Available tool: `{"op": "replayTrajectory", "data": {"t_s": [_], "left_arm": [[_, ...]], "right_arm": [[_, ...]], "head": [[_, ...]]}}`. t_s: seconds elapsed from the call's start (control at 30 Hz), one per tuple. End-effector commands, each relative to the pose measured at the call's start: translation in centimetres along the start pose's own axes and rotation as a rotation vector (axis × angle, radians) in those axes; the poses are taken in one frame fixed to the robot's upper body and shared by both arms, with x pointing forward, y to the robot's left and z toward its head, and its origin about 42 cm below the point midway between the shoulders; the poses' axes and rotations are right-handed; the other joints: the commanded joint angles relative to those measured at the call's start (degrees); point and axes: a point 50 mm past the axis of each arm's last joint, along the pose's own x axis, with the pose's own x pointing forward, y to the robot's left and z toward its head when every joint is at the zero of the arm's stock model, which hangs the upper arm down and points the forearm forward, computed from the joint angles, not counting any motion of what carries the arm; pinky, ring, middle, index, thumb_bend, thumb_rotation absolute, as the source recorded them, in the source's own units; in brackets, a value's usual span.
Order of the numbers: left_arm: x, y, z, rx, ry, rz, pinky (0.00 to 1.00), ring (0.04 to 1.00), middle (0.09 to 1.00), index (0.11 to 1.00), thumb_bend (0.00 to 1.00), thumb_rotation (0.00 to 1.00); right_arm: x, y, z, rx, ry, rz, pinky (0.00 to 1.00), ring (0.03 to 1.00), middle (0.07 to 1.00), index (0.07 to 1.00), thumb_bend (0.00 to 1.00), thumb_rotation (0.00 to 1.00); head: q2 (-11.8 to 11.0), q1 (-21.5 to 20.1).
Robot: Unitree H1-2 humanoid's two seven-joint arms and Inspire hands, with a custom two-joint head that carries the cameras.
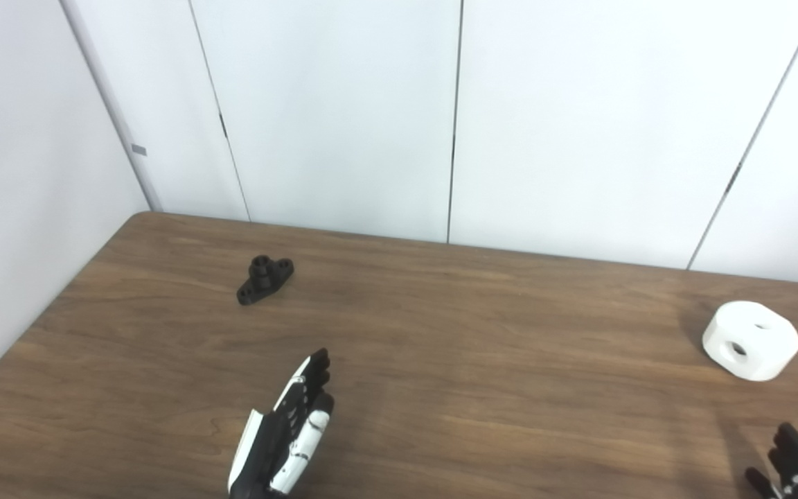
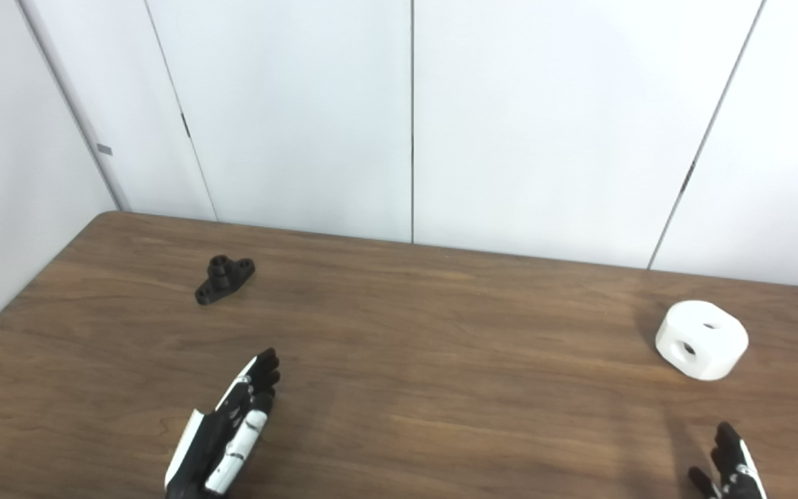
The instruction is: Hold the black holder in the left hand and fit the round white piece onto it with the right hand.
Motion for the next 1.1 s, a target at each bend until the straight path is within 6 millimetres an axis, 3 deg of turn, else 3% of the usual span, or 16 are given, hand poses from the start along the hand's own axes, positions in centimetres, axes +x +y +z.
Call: {"op": "replayTrajectory", "data": {"t_s": [0.0,0.1,0.17,0.27,0.43,0.57,0.77,1.07], "left_arm": [[-0.1,-0.6,2.0,0.033,-0.042,0.026,0.93,0.936,0.951,0.95,0.47,0.58],[0.7,0.5,4.1,0.105,-0.078,0.041,0.92,0.942,0.951,0.947,0.54,0.4],[1.5,1.3,5.4,0.162,-0.107,0.078,0.89,0.929,0.94,0.932,0.58,0.34],[2.7,2.4,7.0,0.252,-0.135,0.138,0.84,0.898,0.915,0.906,0.68,0.29],[4.9,4.3,9.3,0.342,-0.16,0.235,0.78,0.863,0.9,0.888,0.68,0.17],[7.0,6.7,10.6,0.457,-0.155,0.309,0.85,0.893,0.899,0.895,0.68,0.21],[9.9,10.0,11.2,0.589,-0.095,0.377,0.79,0.876,0.911,0.886,0.66,0.35],[14.2,13.6,10.5,0.707,-0.029,0.436,0.8,0.9,0.918,0.878,0.72,0.35]], "right_arm": [[-0.4,-0.4,0.3,-0.021,0.0,-0.023,1.0,1.0,0.993,0.954,0.63,1.0],[-0.4,-0.4,0.2,-0.015,-0.002,-0.021,1.0,1.0,0.988,0.95,0.62,1.0],[-0.5,-0.4,0.2,0.0,-0.001,-0.02,1.0,1.0,0.989,0.952,0.62,1.0],[-0.5,-0.4,0.1,-0.016,-0.001,-0.018,1.0,1.0,0.988,0.953,0.63,1.0],[-0.4,-0.3,0.1,-0.017,0.004,-0.015,1.0,1.0,0.985,0.956,0.63,1.0],[-0.5,-0.1,0.2,-0.02,0.004,-0.021,1.0,1.0,0.985,0.953,0.62,1.0],[-0.6,0.1,0.2,-0.028,0.01,-0.014,1.0,1.0,0.983,0.954,0.62,1.0],[-0.7,0.1,0.2,-0.039,0.009,-0.022,1.0,1.0,0.984,0.953,0.59,1.0]], "head": [[0.24,0.03],[0.43,0.51],[0.48,0.57],[0.51,0.31],[0.56,0.0],[0.55,-0.28],[0.58,-0.94],[0.72,-1.19]]}}
